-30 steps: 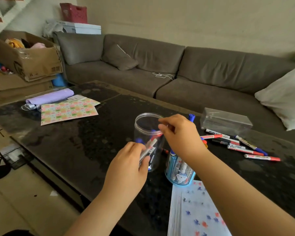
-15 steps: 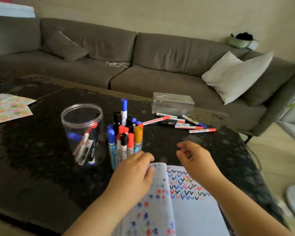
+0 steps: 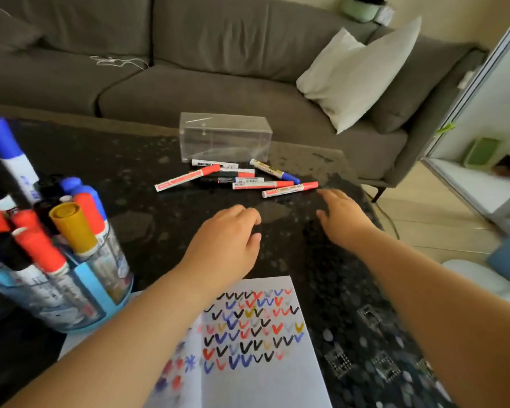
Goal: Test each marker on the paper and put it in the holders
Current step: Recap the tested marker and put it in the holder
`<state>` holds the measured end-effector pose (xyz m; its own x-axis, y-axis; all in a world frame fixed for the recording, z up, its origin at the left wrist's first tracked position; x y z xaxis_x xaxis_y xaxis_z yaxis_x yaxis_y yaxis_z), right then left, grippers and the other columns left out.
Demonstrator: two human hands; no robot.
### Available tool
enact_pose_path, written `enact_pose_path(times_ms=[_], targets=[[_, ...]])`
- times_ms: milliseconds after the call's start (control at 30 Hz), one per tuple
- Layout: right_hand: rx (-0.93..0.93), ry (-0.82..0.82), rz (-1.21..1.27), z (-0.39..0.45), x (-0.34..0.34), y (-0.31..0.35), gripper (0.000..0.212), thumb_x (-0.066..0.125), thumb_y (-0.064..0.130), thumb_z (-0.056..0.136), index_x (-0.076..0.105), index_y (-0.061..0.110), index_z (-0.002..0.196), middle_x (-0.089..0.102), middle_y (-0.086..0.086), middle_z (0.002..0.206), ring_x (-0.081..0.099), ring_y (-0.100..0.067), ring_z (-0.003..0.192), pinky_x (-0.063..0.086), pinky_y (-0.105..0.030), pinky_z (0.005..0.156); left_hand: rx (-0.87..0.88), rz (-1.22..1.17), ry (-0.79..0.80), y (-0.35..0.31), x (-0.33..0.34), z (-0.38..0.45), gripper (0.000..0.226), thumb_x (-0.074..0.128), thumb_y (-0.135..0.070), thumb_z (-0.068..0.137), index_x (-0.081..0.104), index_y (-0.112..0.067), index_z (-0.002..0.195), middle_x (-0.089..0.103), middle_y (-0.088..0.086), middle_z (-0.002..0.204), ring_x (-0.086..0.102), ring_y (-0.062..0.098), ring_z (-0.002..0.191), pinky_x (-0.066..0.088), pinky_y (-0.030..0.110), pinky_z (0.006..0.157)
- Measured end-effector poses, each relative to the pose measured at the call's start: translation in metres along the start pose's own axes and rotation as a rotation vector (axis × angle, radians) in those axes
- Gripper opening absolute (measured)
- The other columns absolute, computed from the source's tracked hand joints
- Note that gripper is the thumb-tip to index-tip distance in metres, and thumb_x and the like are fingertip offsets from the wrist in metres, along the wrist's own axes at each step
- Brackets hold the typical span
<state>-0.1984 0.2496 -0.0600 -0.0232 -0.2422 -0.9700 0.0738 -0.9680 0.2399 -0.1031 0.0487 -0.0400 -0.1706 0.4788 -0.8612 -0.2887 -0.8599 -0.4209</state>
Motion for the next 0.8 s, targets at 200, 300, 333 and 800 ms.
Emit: enact_pose_path(times_ms=[200, 300, 333, 800], targets=[[-0.082, -0.044, -0.107, 0.072, 0.015, 0.0, 0.036, 0.043, 0.019, 0.097, 0.044, 0.014, 0.132, 0.046, -0.009, 0.137, 0.039, -0.029, 0.127, 0.034, -0.043, 0.106, -0.003, 0.016, 0.015, 0.015, 0.031, 0.044, 0.031, 0.045, -0.038, 0.095, 0.047, -0.028, 0.124, 0.051, -0.011, 0.121, 0.048, 0.006, 0.111, 0.043, 0.021, 0.089], [-0.058, -0.033, -0.223, 0.086, 0.021, -0.005, 0.033, 0.04, 0.023, 0.099, 0.044, 0.02, 0.132, 0.047, -0.005, 0.136, 0.037, -0.027, 0.129, 0.025, -0.043, 0.106, -0.001, -0.003, 0.031, 0.019, 0.04, 0.049, 0.031, 0.045, -0.038, 0.095, 0.047, -0.029, 0.125, 0.05, -0.012, 0.122, 0.048, 0.004, 0.111, 0.041, 0.019, 0.088], [-0.059, -0.039, -0.255, 0.086, 0.022, -0.007, 0.033, 0.04, 0.027, 0.099, 0.044, 0.022, 0.131, 0.047, -0.004, 0.134, 0.036, -0.027, 0.128, 0.023, -0.043, 0.106, -0.006, -0.01, 0.035, 0.02, 0.041, 0.049, 0.031, 0.045, -0.038, 0.095, 0.047, -0.029, 0.125, 0.05, -0.012, 0.121, 0.048, 0.004, 0.111, 0.04, 0.019, 0.088], [-0.094, -0.072, 0.705, -0.088, -0.047, 0.024, 0.013, 0.074, 0.023, 0.079, 0.065, 0.03, 0.084, 0.067, 0.009, 0.075, 0.059, -0.002, 0.068, 0.045, -0.015, 0.066, -0.061, -0.152, -0.007, -0.011, -0.031, -0.038, 0.023, 0.047, -0.038, 0.093, 0.049, -0.037, 0.115, 0.05, -0.025, 0.104, 0.052, -0.004, 0.098, 0.04, 0.006, 0.078]])
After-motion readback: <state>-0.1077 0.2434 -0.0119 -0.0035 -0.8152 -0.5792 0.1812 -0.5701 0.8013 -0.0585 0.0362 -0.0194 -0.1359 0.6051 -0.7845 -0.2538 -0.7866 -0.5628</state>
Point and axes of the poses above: each hand's wrist, its own z-axis towards the middle knuckle, its own x-axis out of the palm, y = z × x, the point moved 3 cm from there along z, towards the middle knuckle
